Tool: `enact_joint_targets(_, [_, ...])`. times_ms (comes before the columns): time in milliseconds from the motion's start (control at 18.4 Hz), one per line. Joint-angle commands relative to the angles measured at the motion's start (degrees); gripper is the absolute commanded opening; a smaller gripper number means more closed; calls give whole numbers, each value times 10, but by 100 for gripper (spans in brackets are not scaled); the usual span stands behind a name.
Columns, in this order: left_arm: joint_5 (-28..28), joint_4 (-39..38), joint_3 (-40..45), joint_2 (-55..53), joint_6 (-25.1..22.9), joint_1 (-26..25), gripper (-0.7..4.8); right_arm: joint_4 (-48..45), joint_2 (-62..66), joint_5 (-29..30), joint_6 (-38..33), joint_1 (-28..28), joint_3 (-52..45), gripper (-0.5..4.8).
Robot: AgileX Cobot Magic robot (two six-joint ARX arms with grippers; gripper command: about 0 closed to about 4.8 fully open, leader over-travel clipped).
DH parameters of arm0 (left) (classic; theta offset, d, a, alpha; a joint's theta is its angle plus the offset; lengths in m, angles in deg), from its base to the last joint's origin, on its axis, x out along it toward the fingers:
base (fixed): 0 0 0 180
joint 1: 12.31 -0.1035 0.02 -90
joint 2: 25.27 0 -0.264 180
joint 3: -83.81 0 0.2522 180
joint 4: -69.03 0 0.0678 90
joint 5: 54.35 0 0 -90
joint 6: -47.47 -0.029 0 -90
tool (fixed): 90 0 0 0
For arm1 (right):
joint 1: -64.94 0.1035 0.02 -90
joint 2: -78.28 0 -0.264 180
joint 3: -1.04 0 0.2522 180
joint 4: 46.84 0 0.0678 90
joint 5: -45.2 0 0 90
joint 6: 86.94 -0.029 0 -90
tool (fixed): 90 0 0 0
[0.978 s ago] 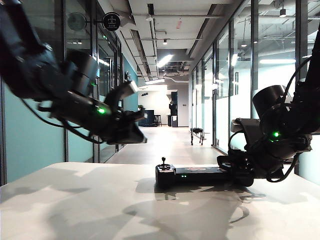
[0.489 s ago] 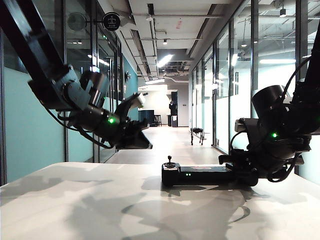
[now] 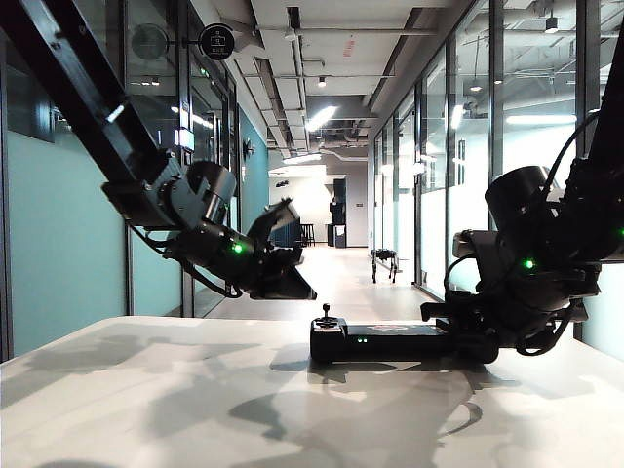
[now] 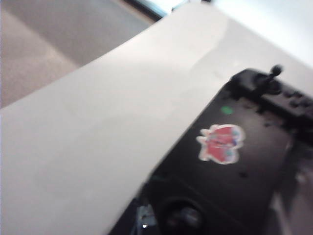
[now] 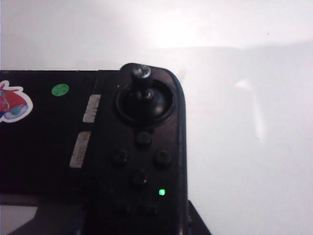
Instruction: Push the left joystick on the remote control sitting on the white table backward to make the robot dog back up in a straight line until it returns close to you.
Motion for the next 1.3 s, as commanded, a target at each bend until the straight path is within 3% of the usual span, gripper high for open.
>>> enact_joint_targets(54, [17,-27,-36,-20,-20,1,-6,-22,-3,-2,-1,2,2,165])
enact_joint_targets(652, [29,-38,-59,-32,-63,1,-6,-22,-3,-2,-1,2,2,166])
enact_joint_targets(924, [54,-103,-127,-63,-74,1,-6,-22,-3,-2,-1,2,2,165])
enact_joint_targets(1304, [92,-143,-129,-65,-128,4,-6,-22,-3,-2,-1,2,2,165])
